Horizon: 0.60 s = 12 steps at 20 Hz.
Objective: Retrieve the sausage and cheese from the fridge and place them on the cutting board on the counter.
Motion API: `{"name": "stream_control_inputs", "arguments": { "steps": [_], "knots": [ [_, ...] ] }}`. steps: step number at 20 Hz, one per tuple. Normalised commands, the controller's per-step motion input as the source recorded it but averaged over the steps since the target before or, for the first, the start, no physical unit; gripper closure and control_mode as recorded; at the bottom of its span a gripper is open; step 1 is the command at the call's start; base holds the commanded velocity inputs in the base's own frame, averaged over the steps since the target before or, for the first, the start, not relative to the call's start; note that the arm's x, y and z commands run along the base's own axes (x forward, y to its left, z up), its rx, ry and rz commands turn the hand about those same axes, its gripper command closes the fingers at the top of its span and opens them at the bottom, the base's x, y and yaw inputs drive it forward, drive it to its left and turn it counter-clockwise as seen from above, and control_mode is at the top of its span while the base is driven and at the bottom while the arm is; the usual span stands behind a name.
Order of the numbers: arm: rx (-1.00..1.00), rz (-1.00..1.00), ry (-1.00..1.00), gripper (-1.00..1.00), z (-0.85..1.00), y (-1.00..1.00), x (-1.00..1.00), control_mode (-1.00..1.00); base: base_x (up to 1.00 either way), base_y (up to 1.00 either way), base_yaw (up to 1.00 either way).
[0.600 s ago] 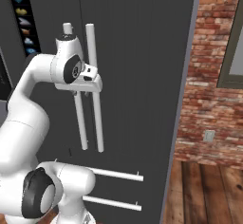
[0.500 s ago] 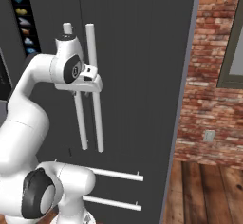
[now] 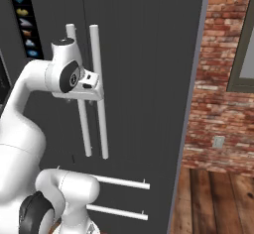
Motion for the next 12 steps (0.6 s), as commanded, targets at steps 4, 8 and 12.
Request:
{"name": "stream_control_inputs", "arguments": {
  "steps": [4,8,12],
  "knots": [
    [0.00,0.00,-0.15,-1.00,-0.02,0.00,-0.68,-1.00,0.00,0.00,0.00],
    [0.00,0.00,-0.04,-1.00,-0.05,0.00,-0.42,-1.00,0.00,0.00,0.00],
    [0.00,0.06,-0.04,-1.00,-0.05,0.01,-0.25,-1.00,0.00,0.00,0.00]
  ]
}}
